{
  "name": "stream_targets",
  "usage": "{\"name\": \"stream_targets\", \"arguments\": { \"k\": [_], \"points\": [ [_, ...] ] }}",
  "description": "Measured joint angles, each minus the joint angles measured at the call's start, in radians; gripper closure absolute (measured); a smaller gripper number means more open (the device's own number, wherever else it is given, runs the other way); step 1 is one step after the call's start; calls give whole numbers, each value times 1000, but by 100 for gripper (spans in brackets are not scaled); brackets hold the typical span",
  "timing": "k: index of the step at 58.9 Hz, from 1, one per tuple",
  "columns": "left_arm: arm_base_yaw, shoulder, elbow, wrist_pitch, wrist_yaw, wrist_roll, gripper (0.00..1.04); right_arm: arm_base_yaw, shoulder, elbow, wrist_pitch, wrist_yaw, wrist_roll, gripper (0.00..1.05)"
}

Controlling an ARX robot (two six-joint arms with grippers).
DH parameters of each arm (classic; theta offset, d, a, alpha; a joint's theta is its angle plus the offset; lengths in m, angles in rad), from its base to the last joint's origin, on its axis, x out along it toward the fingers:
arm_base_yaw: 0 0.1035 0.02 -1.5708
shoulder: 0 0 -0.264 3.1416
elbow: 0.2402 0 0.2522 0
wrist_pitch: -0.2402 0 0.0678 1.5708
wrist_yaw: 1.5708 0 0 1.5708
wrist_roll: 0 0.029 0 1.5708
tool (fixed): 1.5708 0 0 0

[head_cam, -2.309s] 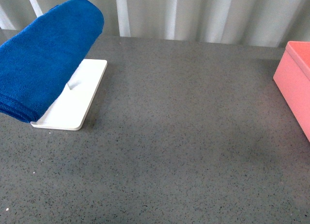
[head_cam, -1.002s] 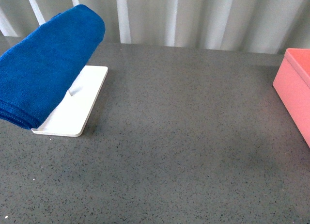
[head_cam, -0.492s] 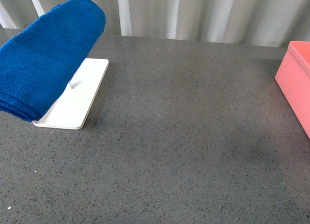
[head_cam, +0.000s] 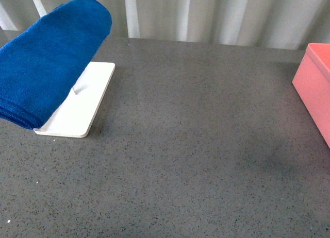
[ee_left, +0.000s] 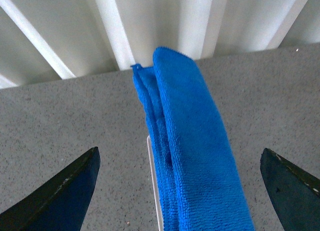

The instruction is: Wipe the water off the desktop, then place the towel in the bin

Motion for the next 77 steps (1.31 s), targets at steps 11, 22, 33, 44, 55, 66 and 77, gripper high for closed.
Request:
{"name": "stream_targets", "arguments": {
  "k": [11,22,33,44,55,66,77],
  "points": [
    [-7,40,5,-46,-2,56,7,0,0,0,0,0,0,7],
    [-31,58,-17,-35,-15,85,7,0,0,0,0,0,0,7],
    [-53,111,-24,-31,-56,100,7,0,0,0,0,0,0,7],
    [-53,166,-22,-26,-71,85,7,0,0,0,0,0,0,7],
    [-52,183,-12,-14,-56,73,7,0,0,0,0,0,0,7],
    [-52,187,-11,3,-35,43,12,0,0,0,0,0,0,7],
    [-50,187,-11,-3,-18,25,40,0,0,0,0,0,0,7]
  ]
}}
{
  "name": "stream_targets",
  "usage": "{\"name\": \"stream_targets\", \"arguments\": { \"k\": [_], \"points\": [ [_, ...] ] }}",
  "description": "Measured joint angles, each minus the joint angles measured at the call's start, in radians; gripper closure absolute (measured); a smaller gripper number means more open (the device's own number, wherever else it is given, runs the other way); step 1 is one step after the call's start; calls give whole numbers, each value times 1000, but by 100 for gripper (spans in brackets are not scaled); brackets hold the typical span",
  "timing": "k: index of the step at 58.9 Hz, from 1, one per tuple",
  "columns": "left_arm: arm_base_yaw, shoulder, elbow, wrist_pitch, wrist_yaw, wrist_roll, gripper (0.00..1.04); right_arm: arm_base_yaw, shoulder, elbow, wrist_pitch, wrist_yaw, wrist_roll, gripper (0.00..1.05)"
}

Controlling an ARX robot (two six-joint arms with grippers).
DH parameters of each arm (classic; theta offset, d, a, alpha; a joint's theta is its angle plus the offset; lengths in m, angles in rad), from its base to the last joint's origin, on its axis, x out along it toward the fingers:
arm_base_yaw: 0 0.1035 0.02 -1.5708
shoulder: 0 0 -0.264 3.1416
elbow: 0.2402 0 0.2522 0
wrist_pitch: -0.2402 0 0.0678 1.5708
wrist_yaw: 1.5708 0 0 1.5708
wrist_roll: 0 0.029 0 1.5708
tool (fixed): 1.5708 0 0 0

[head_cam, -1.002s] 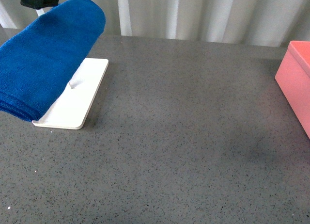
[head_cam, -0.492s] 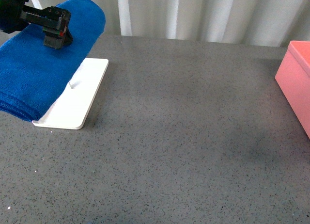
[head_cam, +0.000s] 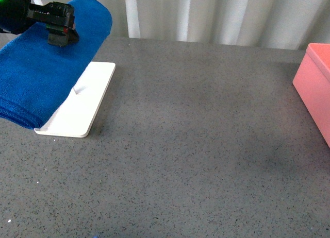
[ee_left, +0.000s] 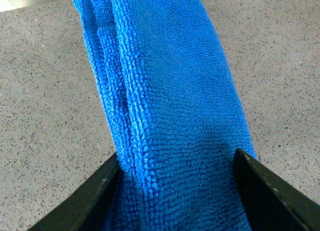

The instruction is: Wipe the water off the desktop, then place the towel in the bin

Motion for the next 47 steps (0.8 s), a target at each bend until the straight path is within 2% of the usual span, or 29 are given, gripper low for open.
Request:
{"name": "stream_targets", "arguments": {
  "k": [12,23,33,47],
  "points": [
    [7,0,0,-13,10,-12,72,0,0,0,0,0,0,7],
    [18,-3,19,-30,63,-45,100,0,0,0,0,0,0,7],
    [29,-44,47,-76,140,-87,101,0,0,0,0,0,0,7],
    [24,-209,65,-84,296,-208,101,0,0,0,0,0,0,7]
  ]
}}
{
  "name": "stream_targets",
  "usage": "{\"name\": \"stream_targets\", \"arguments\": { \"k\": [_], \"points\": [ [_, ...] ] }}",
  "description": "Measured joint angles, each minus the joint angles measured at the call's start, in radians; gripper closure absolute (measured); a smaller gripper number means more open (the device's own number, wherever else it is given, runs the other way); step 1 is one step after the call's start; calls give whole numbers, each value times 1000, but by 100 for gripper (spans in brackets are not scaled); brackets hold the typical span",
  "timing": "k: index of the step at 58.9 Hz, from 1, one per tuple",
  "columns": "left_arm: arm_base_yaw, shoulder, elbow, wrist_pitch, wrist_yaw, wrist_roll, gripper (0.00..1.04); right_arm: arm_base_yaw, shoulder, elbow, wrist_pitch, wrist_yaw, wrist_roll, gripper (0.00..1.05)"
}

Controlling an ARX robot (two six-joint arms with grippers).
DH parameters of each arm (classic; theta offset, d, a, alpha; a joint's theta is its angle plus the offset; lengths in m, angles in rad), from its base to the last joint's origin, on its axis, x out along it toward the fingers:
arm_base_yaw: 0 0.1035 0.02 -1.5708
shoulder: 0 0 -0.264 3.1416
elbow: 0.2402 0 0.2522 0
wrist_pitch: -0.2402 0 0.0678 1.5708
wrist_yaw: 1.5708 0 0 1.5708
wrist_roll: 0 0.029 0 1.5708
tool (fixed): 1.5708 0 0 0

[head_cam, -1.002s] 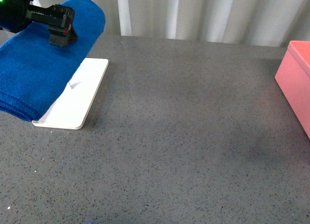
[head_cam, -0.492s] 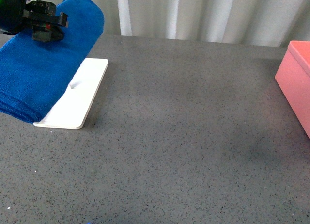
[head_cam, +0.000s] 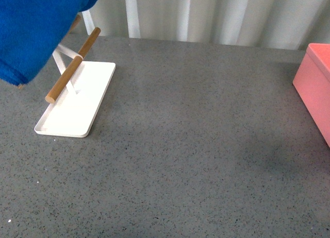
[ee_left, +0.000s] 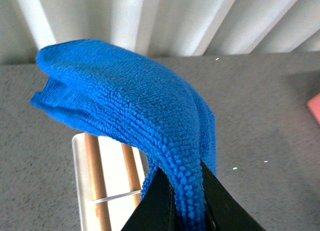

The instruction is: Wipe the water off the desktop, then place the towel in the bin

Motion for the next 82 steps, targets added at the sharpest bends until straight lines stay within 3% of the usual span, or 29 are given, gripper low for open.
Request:
{"name": "stream_targets", "arguments": {
  "k": [12,17,29,43,48,57,63,68,82],
  "points": [
    [-100,-150,-113,68,200,-137,101,0,0,0,0,0,0,7],
    [-164,-180,-161,127,225,-206,101,0,0,0,0,0,0,7],
    [-285,-177,-193,201,180,-292,101,0,0,0,0,0,0,7],
    [-303,-167,-196,227,130,-290,101,-1,4,2,-6,-6,2,7],
    [-303,-167,-196,227,130,-290,101,-62,159,86,-168,-147,23,7],
    [-307,-166,-196,228,131,-290,101,-204,612,260,-27,-487,-39,7],
    [-305,-165,-196,228,130,-290,101,-196,919,396,14,-713,-98,7],
    [-305,-165,-196,228,130,-289,101,-137,1146,490,51,-896,-74,7],
    [-305,-165,-196,228,130,-290,101,31,1402,587,369,-971,80,7]
  ]
}}
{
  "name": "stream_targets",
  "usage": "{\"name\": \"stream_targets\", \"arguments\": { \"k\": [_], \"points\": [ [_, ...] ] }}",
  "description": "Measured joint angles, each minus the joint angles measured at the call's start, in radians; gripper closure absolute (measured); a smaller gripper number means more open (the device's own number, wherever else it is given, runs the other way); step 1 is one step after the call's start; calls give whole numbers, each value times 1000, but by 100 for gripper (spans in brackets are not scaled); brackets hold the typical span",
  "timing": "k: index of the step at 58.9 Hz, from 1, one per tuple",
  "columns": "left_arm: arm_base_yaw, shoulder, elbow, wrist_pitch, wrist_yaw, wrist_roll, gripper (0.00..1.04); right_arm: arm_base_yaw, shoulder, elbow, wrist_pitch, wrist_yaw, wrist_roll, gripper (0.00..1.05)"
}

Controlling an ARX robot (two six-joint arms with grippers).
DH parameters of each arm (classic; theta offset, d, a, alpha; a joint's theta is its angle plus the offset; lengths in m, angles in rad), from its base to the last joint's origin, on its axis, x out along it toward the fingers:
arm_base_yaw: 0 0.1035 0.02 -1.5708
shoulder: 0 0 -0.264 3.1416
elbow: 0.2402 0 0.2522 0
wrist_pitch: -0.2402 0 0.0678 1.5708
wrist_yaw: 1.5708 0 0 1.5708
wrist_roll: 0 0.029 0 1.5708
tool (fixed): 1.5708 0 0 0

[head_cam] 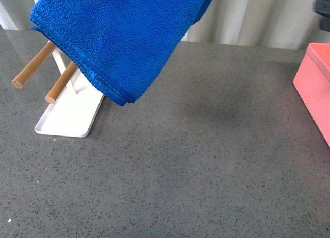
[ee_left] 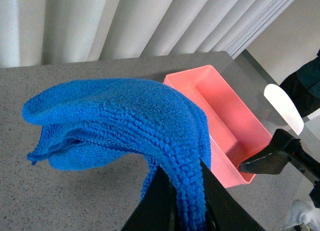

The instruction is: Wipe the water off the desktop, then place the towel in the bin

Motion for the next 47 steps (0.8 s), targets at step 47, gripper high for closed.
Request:
{"name": "stream_targets", "arguments": {
  "k": [47],
  "points": [
    [0,0,0,0,0,0,101,251,426,291,393,1,290,7]
  ]
}}
